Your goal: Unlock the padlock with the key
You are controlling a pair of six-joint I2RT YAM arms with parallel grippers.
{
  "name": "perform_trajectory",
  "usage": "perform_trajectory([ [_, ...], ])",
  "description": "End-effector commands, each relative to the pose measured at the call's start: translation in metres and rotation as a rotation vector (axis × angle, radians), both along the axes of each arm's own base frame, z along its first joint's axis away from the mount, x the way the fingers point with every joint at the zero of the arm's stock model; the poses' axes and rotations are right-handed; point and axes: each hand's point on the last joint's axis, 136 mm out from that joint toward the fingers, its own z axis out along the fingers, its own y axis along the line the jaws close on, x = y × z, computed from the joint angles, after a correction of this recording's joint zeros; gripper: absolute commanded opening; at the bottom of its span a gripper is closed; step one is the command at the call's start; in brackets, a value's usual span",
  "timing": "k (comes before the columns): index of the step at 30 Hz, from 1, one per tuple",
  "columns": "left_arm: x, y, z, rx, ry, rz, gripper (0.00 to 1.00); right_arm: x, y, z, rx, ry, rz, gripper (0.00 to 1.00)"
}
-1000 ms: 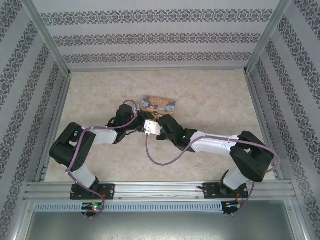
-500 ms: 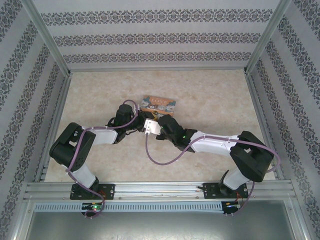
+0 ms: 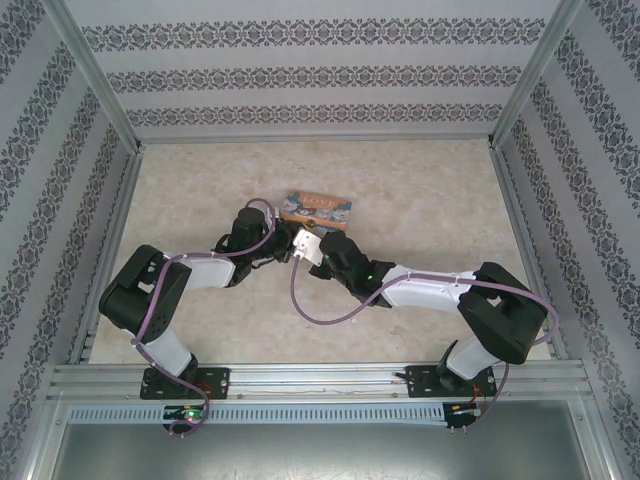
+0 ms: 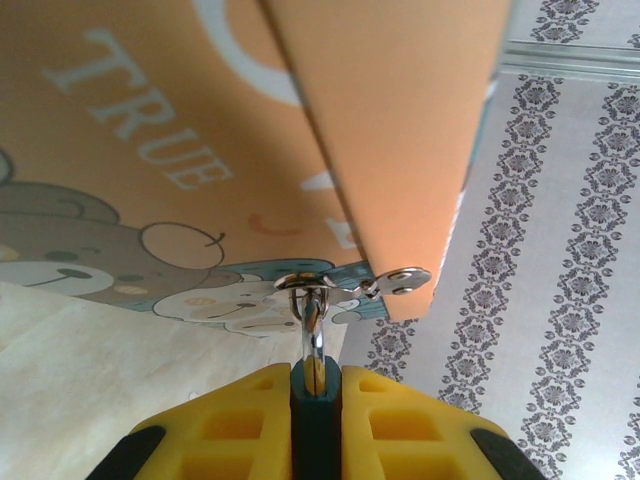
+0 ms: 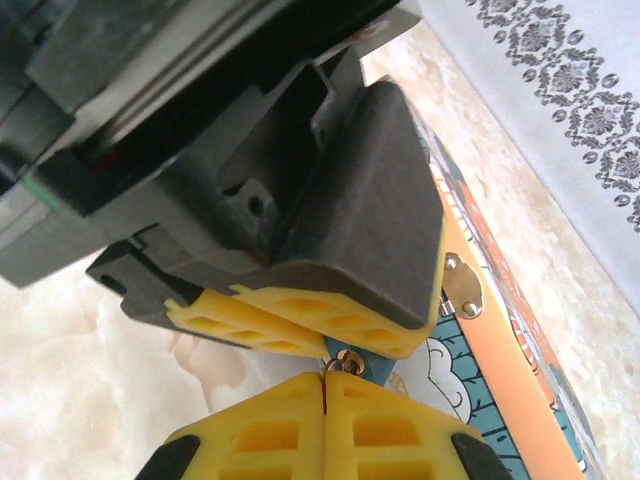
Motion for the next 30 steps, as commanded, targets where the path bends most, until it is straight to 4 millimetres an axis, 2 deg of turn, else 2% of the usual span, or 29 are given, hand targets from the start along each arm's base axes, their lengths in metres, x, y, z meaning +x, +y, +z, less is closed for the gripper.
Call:
perform_trajectory([
  [1, -0.009, -0.017, 0.017, -0.043, -0.031, -0.076, 0.14, 0.018, 0.003, 0.031, 0.229, -0.026, -0.101, 0.0],
  [7, -0.008, -0.017, 0.016, -0.044, -0.028, -0.08, 0.14, 0.022, 0.004, 0.037, 0.439, 0.038, -0.173, 0.0],
  [15, -0.008, -0.018, 0.014, -0.043, -0.025, -0.082, 0.14, 0.026, 0.005, 0.033, 0.663, 0.122, -0.261, 0.0],
  [30, -0.008, -0.017, 0.013, -0.037, -0.022, -0.082, 0.14, 0.025, -0.007, 0.013, 0.745, 0.164, -0.351, 0.0],
])
